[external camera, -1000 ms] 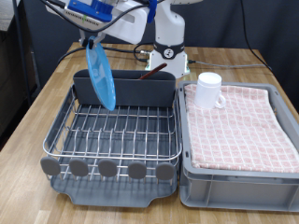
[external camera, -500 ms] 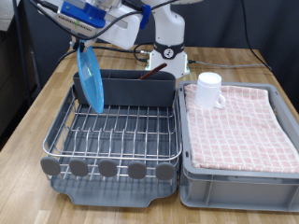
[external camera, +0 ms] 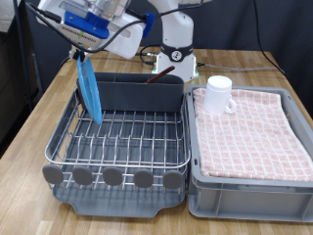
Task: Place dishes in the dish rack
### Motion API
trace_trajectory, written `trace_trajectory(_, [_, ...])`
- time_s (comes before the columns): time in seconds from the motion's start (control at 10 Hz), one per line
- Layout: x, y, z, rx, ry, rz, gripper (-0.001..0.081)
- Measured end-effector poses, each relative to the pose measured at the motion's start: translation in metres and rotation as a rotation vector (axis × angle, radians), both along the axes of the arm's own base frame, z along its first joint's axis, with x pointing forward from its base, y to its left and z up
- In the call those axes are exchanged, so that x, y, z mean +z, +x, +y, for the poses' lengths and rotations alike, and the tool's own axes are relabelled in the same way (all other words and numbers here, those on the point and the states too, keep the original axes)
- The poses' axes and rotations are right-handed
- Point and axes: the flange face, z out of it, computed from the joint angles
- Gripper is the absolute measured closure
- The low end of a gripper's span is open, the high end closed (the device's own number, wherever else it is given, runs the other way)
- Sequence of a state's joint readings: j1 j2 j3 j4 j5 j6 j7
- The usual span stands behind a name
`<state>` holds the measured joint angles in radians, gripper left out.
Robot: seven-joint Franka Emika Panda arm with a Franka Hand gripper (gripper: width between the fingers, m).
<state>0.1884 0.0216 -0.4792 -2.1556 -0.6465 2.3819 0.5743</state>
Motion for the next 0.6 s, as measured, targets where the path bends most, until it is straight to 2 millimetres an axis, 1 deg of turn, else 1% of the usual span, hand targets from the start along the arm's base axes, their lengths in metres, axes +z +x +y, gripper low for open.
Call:
trace_trajectory(0.2, [-0.012,0.002,-0.001,0.019,-0.009,0.004,0.0780])
trace_trajectory(0.6, [-0.045,0.001,-0.007,0.086,-0.035,0.004,0.0780])
